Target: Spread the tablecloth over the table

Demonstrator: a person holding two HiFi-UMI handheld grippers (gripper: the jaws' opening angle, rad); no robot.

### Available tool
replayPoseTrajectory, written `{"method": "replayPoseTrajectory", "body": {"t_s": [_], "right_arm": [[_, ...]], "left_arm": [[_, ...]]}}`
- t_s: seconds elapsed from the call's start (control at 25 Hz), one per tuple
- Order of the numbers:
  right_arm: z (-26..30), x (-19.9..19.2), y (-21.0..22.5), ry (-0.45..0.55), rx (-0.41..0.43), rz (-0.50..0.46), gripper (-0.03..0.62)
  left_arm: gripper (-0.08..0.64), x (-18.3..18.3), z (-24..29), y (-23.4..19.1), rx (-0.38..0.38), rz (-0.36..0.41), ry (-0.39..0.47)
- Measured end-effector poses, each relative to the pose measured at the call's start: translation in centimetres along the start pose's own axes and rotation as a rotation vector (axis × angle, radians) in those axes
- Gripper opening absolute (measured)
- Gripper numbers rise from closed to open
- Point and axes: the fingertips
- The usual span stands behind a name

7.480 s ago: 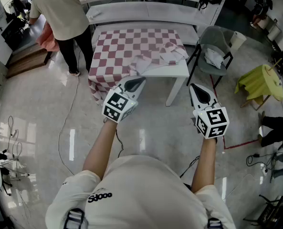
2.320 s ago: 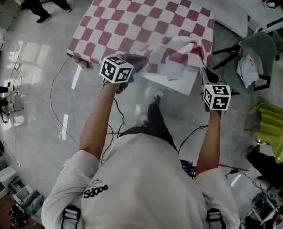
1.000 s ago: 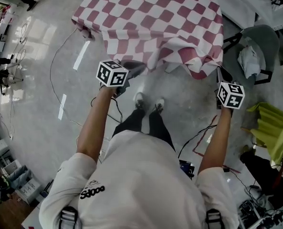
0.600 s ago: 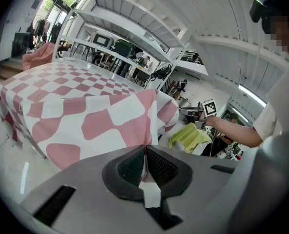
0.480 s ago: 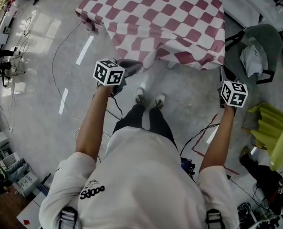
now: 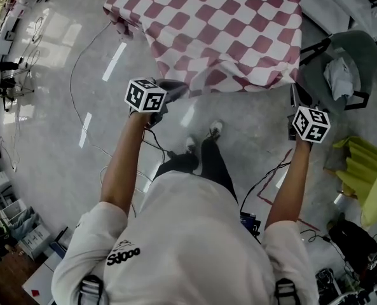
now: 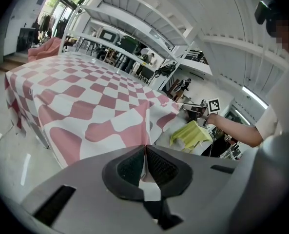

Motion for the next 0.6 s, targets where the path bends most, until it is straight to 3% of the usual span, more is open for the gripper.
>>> {"method": "replayPoseTrajectory", "body": {"t_s": [0.28,0.6], "right_arm": [[1.7,-3.6,0.6,-0.046,-0.088,-0.004,0.023],[4.5,-11.1,4.7,-0.181,-0.185,-0.083,0.023]], "left_arm": [[0.035,-3.4,2.1,-1.4,-0.035,-0.012,-0.042],[0.035,-10.0,8.4,-5.0,-0.031,-0.018,-0.162]]}}
Point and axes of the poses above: the fingertips, and each gripper's own axes: z forward along the fingers, y to its right, x out of its top, and after that the axes turned 11 degrees about z, right-handed
